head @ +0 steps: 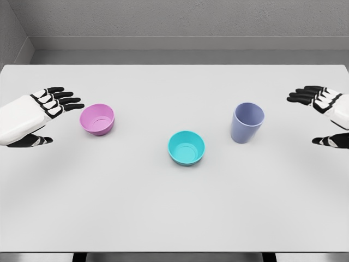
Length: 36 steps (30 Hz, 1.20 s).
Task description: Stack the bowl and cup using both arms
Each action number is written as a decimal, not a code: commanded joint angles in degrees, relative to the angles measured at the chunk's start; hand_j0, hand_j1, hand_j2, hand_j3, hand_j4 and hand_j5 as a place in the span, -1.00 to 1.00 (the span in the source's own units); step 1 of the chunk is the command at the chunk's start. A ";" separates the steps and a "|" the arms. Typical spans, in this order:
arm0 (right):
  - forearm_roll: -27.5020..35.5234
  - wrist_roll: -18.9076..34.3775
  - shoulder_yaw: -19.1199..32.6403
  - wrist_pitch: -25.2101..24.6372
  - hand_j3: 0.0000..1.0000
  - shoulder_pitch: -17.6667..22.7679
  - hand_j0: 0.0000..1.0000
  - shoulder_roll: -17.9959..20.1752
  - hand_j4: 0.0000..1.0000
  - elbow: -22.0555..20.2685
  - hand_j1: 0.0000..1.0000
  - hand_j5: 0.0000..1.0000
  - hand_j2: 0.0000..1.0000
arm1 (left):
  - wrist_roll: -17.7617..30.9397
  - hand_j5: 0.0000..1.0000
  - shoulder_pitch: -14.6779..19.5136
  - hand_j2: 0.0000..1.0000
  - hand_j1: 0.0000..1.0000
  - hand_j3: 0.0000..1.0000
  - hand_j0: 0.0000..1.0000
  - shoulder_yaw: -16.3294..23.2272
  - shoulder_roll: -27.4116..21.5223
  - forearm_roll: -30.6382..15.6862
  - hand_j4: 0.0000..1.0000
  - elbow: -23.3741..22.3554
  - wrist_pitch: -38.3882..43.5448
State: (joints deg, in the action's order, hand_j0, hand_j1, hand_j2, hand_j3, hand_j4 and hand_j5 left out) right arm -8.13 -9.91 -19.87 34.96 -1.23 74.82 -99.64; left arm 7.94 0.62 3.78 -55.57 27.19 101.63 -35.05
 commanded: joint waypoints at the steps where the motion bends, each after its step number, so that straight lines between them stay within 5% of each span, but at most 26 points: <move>1: 0.31 -0.02 -0.08 0.04 1.00 0.00 1.00 0.33 1.00 -0.73 1.00 1.00 1.00 | -0.03 1.00 0.00 1.00 1.00 1.00 1.00 0.00 -0.07 -0.39 1.00 -0.03 0.05; 8: -1.71 0.77 0.36 0.04 1.00 -2.28 1.00 0.51 1.00 -0.47 1.00 1.00 1.00 | -0.03 1.00 0.70 1.00 1.00 1.00 1.00 0.61 -0.94 -0.91 1.00 -2.40 0.05; 10: -2.24 8.32 0.45 0.04 1.00 -4.57 1.00 0.24 1.00 -0.47 1.00 1.00 1.00 | -0.03 1.00 1.84 1.00 1.00 1.00 1.00 1.31 -2.17 -0.91 1.00 -2.76 0.05; 12: -2.24 13.95 0.45 0.04 1.00 -5.89 1.00 -0.37 1.00 -0.56 1.00 1.00 1.00 | -0.03 1.00 10.71 1.00 1.00 1.00 1.00 9.56 -3.14 -1.00 1.00 -5.92 0.05; 15: -2.33 14.13 0.53 0.04 1.00 -7.21 1.00 -0.99 1.00 -0.47 1.00 1.00 1.00 | -0.03 1.00 28.38 1.00 1.00 1.00 1.00 27.41 -2.97 -2.67 1.00 -12.51 0.05; 18: -2.33 15.45 0.53 0.04 1.00 -7.65 1.00 -1.87 1.00 -0.29 1.00 1.00 1.00 | -0.03 1.00 39.98 1.00 1.00 1.00 1.00 40.59 -2.53 -5.48 1.00 -16.99 0.05; 22: -2.15 23.62 0.45 0.04 1.00 -10.37 1.00 -4.06 1.00 -0.21 1.00 1.00 1.00 | 0.49 1.00 48.86 1.00 1.00 1.00 1.00 52.11 -1.30 -5.92 1.00 -20.33 0.05; 25: -1.98 24.94 0.45 0.04 1.00 -11.60 1.00 -5.30 1.00 0.06 1.00 1.00 1.00 | 7.96 1.00 53.17 1.00 1.00 1.00 1.00 56.69 -0.42 -6.01 1.00 -21.48 0.05; 29: -1.71 25.03 0.18 0.04 1.00 -13.01 1.00 -7.14 1.00 2.08 1.00 1.00 1.00 | 26.32 1.00 57.48 1.00 1.00 1.00 1.00 56.78 0.81 -9.61 1.00 -22.53 0.05; 36: 0.05 33.99 -0.08 0.04 1.00 -16.35 1.00 -10.30 1.00 3.40 1.00 1.00 1.00 | 27.06 1.00 65.21 1.00 1.00 1.00 1.00 61.17 5.65 -24.72 1.00 -27.63 0.05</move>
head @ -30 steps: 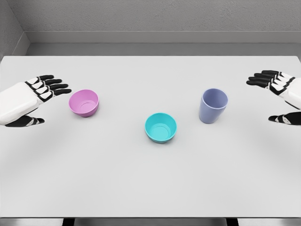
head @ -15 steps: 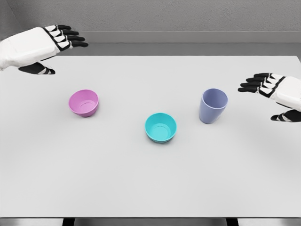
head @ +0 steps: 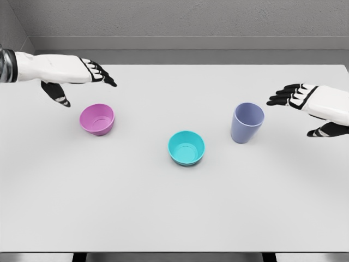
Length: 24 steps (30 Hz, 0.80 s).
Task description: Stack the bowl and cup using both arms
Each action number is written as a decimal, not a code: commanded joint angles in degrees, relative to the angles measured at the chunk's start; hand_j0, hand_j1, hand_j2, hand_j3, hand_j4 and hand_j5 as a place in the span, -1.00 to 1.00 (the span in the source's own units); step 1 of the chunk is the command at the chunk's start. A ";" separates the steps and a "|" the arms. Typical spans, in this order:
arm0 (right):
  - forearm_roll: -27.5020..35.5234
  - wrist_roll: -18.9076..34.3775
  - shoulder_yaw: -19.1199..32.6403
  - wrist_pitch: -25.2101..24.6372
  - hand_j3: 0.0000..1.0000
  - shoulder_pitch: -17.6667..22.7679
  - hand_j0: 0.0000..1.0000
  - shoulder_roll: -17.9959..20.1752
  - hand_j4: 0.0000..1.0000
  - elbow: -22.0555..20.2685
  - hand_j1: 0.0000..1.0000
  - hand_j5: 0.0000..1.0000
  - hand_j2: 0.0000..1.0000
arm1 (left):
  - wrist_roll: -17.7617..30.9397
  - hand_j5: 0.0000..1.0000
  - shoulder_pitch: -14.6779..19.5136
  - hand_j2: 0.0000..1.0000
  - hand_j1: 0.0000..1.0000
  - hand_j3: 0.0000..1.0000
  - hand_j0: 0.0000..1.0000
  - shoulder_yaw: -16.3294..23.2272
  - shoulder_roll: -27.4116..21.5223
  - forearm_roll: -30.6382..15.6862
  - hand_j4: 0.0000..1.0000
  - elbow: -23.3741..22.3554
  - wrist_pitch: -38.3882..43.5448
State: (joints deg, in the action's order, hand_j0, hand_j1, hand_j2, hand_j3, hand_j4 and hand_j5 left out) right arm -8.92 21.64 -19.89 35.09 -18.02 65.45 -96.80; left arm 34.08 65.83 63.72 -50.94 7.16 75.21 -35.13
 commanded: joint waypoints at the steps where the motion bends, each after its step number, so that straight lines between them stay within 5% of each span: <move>1: 0.84 2.44 -0.06 -0.09 1.00 -0.26 1.00 -1.55 1.00 0.74 1.00 1.00 1.00 | 0.92 1.00 0.09 1.00 1.00 1.00 1.00 1.32 1.10 -6.90 1.00 -1.20 0.13; 9: 1.10 6.22 -5.24 -0.09 1.00 -8.26 1.00 -7.00 1.00 7.24 1.00 1.00 1.00 | 0.92 1.00 0.00 1.00 1.00 1.00 1.00 6.06 3.12 -7.60 1.00 -5.24 0.13; 13: 4.35 6.14 -14.30 -0.09 1.00 -16.17 1.00 -6.56 1.00 11.46 1.00 1.00 1.00 | 0.92 1.00 -0.35 1.00 1.00 1.00 1.00 6.50 3.12 -4.18 1.00 -7.79 0.13; 24: 10.86 6.05 -20.10 -0.09 1.00 -20.04 1.00 -5.69 1.00 11.20 1.00 1.00 1.00 | 0.92 1.00 -1.32 1.00 1.00 1.00 1.00 7.29 3.47 -4.09 1.00 -7.71 0.13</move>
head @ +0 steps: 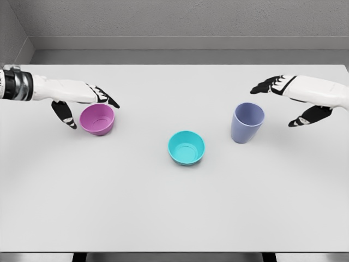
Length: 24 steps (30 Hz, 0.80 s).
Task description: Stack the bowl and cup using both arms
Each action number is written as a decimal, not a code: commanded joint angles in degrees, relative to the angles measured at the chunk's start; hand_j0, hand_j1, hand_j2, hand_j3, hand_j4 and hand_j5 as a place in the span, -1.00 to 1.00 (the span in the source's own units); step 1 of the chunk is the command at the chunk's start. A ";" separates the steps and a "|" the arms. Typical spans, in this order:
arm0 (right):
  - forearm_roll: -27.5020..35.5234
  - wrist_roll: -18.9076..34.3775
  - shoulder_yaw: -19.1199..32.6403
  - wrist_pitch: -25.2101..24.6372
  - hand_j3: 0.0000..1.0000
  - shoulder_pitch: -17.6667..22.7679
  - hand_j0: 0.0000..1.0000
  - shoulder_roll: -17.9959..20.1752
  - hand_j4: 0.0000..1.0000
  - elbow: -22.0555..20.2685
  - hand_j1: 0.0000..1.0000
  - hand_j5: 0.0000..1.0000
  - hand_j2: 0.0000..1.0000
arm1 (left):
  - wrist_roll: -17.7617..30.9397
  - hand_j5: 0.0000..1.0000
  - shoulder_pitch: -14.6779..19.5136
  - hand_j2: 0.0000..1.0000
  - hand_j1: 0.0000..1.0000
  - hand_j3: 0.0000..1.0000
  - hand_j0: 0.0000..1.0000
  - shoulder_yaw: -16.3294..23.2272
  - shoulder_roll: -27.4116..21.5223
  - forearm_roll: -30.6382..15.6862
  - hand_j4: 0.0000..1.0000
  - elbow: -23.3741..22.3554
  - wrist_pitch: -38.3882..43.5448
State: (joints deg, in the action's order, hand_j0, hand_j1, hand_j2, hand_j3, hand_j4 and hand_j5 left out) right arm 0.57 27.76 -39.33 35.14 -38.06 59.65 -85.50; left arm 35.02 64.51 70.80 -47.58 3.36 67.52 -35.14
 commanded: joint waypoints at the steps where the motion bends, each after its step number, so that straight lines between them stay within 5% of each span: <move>1: 1.36 -0.08 -0.66 -0.14 1.00 0.00 1.00 0.03 1.00 -0.11 1.00 1.00 1.00 | -0.02 1.00 0.00 1.00 1.00 1.00 1.00 0.31 0.21 -0.28 1.00 -0.02 0.14; 24: 1.10 -0.34 -4.09 -0.14 1.00 -1.76 1.00 -3.84 1.00 -0.37 1.00 1.00 1.00 | -0.02 1.00 -0.88 1.00 1.00 1.00 1.00 0.31 4.16 1.74 1.00 -5.20 0.14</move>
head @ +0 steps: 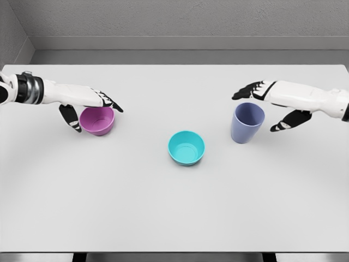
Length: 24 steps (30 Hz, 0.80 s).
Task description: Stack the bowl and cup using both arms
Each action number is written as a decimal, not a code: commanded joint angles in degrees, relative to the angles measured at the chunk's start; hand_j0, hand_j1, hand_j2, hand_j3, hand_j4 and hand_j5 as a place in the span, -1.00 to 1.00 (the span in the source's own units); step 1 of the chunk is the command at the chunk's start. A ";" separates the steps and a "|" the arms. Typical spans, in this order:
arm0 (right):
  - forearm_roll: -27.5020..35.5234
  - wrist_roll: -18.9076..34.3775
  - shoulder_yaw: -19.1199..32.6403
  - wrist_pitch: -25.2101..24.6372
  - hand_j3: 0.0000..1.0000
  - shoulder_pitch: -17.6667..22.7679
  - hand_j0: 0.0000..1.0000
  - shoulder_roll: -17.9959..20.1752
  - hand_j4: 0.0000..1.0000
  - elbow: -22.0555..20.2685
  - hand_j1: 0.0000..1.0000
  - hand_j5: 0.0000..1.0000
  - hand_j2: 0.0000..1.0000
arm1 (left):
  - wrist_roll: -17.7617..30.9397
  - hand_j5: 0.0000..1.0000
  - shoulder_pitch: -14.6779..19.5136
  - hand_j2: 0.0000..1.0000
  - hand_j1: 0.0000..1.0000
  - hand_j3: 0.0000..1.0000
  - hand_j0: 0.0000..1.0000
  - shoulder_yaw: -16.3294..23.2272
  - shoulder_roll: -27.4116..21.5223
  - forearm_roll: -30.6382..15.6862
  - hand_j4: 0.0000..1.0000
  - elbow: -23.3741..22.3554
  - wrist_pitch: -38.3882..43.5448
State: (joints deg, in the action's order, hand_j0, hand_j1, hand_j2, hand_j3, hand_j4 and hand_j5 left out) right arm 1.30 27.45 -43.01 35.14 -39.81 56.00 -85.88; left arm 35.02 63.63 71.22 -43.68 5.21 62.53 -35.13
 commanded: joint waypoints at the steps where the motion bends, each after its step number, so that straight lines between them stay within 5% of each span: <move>1: 0.37 -0.02 -0.40 -0.14 1.00 0.00 1.00 -0.37 1.00 0.10 1.00 1.00 1.00 | -0.02 1.00 0.00 1.00 1.00 1.00 1.00 -0.12 0.26 -0.12 1.00 -0.22 0.13; 12: 1.51 -0.11 -6.73 -0.14 1.00 -4.48 1.00 -0.28 1.00 1.59 1.00 1.00 1.00 | -0.02 1.00 -0.70 1.00 1.00 1.00 1.00 -0.12 0.96 -0.03 1.00 -1.19 0.13; 24: 10.13 -0.02 -15.70 -2.18 1.00 -11.60 1.00 4.73 1.00 1.24 1.00 1.00 1.00 | -0.02 1.00 -0.88 1.00 1.00 1.00 1.00 -0.38 1.84 0.94 1.00 -2.42 0.13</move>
State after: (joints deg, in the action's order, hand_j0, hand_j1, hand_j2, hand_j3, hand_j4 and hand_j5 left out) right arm 9.42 27.37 -57.54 33.91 -51.42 60.01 -84.51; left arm 35.02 62.75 70.97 -42.21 6.19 60.50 -35.13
